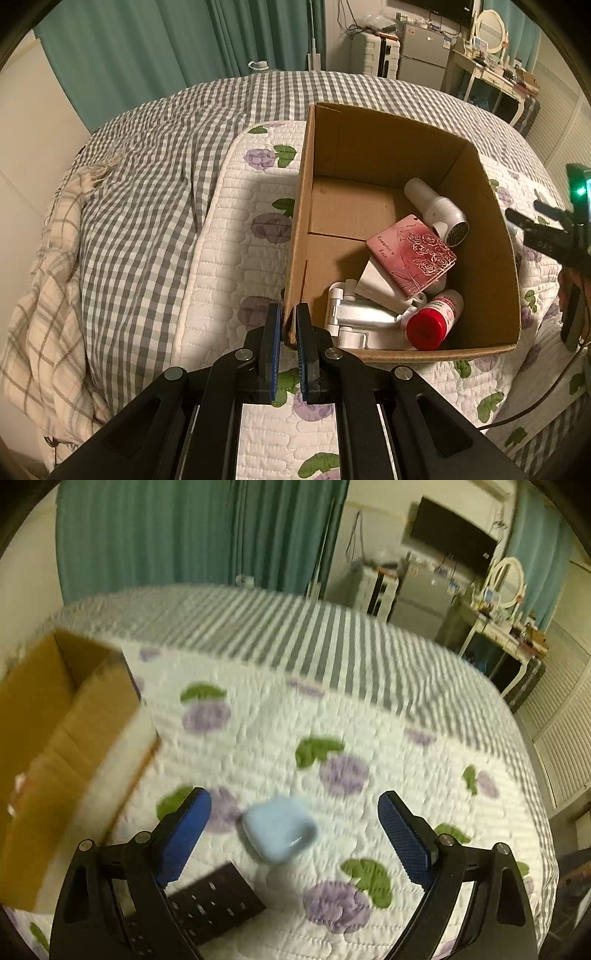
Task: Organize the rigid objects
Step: 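Reach the right gripper to the light-blue earbud case and grasp it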
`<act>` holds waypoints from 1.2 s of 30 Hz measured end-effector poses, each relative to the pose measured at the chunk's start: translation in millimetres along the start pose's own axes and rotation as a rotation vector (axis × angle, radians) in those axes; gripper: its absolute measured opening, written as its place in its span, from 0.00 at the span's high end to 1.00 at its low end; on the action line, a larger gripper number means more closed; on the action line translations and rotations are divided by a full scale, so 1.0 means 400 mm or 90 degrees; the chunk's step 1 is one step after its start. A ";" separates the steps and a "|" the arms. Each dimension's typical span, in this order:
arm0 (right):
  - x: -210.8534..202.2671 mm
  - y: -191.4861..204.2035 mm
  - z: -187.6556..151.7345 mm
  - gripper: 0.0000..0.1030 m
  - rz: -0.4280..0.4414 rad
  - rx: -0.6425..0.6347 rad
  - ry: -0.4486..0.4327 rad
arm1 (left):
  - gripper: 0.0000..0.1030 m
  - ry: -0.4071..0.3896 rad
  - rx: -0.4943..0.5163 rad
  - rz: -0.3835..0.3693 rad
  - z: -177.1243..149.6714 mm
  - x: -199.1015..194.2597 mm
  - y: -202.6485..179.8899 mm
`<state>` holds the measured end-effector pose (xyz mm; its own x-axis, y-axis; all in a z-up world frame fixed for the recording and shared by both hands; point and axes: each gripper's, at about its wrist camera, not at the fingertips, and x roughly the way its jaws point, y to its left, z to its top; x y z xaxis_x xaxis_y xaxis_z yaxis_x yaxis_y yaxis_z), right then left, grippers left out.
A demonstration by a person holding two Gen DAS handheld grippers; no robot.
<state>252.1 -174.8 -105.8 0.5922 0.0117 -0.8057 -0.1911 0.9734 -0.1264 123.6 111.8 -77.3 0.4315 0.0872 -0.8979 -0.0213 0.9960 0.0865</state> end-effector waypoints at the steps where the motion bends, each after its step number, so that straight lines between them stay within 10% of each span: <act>1: 0.009 -0.001 -0.004 0.16 0.004 0.001 0.009 | 0.93 -0.001 0.001 0.000 0.000 0.000 0.000; 20: 0.105 0.023 -0.033 0.40 0.010 -0.013 0.092 | 0.93 0.000 0.003 0.002 -0.001 -0.005 0.000; 36: 0.030 0.022 -0.021 0.44 0.013 0.000 0.045 | 0.93 0.000 -0.001 -0.002 -0.001 -0.010 0.000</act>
<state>250.8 -168.3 -121.4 0.5316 0.0161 -0.8469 -0.2024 0.9733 -0.1086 121.5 111.4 -73.8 0.4310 0.0845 -0.8984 -0.0215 0.9963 0.0834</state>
